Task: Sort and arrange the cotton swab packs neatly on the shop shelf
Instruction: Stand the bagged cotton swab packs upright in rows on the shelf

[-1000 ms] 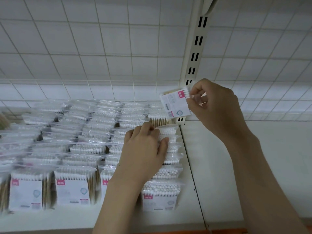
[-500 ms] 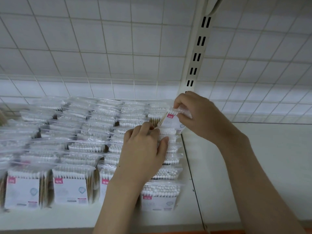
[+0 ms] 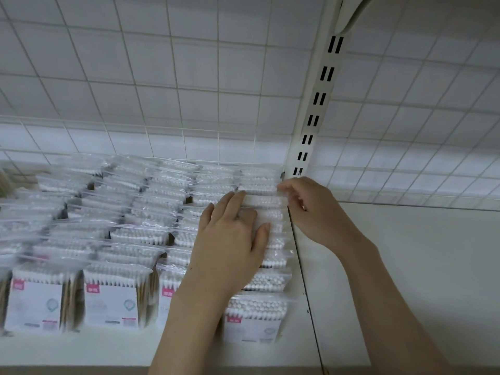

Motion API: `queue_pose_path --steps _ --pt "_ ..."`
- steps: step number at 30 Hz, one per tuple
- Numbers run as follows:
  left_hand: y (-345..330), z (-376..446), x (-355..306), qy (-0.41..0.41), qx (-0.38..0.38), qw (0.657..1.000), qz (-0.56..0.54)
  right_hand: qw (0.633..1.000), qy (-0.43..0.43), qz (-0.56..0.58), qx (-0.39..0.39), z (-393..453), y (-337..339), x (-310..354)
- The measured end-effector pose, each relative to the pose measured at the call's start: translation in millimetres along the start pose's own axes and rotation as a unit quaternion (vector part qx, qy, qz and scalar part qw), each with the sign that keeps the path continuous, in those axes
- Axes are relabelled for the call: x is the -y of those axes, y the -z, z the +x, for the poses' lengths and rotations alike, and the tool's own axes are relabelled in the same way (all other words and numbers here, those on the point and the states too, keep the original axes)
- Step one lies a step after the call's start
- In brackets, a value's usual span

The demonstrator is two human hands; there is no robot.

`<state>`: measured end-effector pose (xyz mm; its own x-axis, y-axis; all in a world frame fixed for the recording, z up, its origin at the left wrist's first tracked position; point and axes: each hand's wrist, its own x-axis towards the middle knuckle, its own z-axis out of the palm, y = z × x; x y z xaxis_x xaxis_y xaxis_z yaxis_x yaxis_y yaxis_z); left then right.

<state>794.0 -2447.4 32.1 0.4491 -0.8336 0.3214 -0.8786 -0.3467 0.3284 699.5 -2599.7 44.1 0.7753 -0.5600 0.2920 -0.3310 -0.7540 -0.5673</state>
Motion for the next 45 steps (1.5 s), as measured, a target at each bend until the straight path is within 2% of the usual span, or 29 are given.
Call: queue_pose_path --steps 5,9,12,15,20,28,33,39,45 --pt "0 1 0 0.010 0.035 0.999 -0.015 0.999 -0.004 0.045 0.023 -6 -5 0" --pt "-2 2 -1 0.015 0.029 0.999 -0.005 0.998 -0.011 0.058 0.032 -5 -1 -2" --pt "-3 2 0 0.015 0.026 1.000 0.003 1.000 -0.006 0.024 -0.015 5 4 -3" --pt "-4 3 0 0.015 0.028 0.999 0.017 0.997 0.026 -0.059 -0.041 20 7 -2" --pt "-4 3 0 0.016 0.023 1.000 0.012 0.990 0.024 -0.136 -0.003 38 6 1" --pt "-4 3 1 0.014 0.022 1.000 0.006 0.990 -0.007 -0.123 0.068 45 2 5" --pt "-4 4 1 0.012 0.022 1.000 0.006 0.994 0.004 -0.106 0.029 45 2 6" --pt "-4 4 2 0.012 0.017 1.000 -0.004 0.995 0.011 0.026 -0.091 42 18 18" --pt "-5 4 2 0.014 0.010 1.000 -0.006 0.980 -0.011 0.132 -0.147 35 41 28"
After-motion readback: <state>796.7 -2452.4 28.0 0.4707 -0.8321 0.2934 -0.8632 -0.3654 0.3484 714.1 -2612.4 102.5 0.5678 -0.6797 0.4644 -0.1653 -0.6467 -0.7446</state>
